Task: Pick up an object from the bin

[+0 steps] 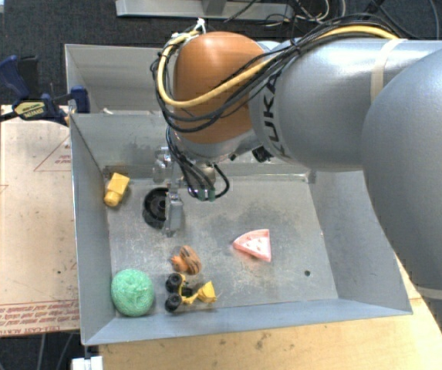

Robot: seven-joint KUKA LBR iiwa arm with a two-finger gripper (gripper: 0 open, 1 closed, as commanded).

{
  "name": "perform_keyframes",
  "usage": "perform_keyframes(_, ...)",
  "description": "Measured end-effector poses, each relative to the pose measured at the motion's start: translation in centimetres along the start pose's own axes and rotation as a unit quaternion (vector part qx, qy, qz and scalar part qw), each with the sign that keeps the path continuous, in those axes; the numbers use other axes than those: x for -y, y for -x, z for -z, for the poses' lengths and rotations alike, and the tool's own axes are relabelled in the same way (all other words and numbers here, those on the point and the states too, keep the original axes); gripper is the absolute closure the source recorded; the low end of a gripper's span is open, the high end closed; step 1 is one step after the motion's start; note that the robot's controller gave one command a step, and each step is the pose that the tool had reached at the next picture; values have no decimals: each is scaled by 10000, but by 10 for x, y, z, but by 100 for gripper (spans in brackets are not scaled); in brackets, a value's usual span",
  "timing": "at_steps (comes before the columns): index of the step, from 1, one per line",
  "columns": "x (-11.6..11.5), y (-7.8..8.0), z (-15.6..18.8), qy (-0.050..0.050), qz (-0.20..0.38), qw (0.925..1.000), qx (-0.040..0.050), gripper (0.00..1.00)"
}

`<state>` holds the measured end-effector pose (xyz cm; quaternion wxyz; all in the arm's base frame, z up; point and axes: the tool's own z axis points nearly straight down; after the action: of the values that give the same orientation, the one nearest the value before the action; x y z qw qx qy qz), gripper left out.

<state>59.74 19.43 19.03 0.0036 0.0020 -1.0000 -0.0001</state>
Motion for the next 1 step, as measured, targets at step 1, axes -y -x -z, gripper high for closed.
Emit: perform_keyframes(1,1,2,5,7,-16,10000,41,0)
